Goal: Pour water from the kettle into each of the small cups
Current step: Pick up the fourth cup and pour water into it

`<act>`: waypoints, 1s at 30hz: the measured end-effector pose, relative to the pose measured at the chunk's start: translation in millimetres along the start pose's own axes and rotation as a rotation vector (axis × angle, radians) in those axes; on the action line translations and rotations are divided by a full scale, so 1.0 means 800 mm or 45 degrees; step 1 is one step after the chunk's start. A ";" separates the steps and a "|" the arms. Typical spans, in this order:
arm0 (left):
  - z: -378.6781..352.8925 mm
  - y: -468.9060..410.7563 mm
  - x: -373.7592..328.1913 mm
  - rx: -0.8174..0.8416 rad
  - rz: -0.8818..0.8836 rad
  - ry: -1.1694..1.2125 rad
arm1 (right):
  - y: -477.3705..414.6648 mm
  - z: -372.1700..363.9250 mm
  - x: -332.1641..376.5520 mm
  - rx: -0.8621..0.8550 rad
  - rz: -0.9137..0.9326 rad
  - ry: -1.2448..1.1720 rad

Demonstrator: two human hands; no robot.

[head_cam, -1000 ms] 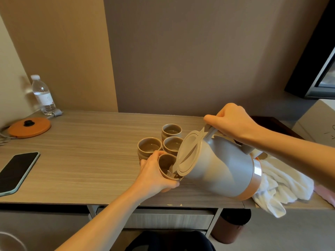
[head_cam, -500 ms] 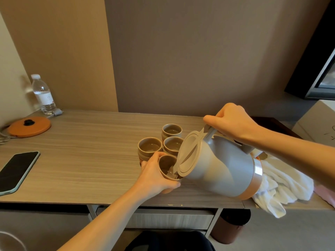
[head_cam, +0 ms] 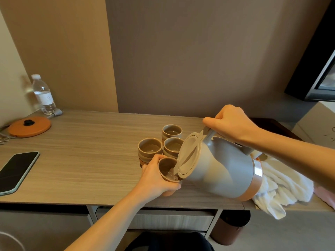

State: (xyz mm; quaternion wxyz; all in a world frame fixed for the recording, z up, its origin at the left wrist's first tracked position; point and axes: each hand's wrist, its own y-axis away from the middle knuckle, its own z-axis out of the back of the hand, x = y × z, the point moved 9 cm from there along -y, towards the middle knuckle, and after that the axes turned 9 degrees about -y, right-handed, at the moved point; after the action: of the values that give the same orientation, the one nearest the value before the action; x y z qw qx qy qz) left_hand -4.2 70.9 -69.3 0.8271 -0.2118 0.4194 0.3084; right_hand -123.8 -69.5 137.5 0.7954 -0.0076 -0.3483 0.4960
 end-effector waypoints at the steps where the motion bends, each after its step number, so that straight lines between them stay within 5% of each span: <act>1: 0.000 0.000 0.000 0.001 -0.001 0.008 | 0.000 0.000 0.000 0.001 -0.001 0.003; 30: 0.001 0.007 0.004 -0.019 0.020 0.062 | -0.001 -0.004 0.013 0.027 0.044 0.080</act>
State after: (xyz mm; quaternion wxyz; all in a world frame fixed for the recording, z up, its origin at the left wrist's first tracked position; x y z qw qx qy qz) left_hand -6.1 75.9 -71.8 0.8126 -0.2222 0.4387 0.3129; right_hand -118.8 -60.4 141.1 0.7973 -0.0208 -0.3180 0.5126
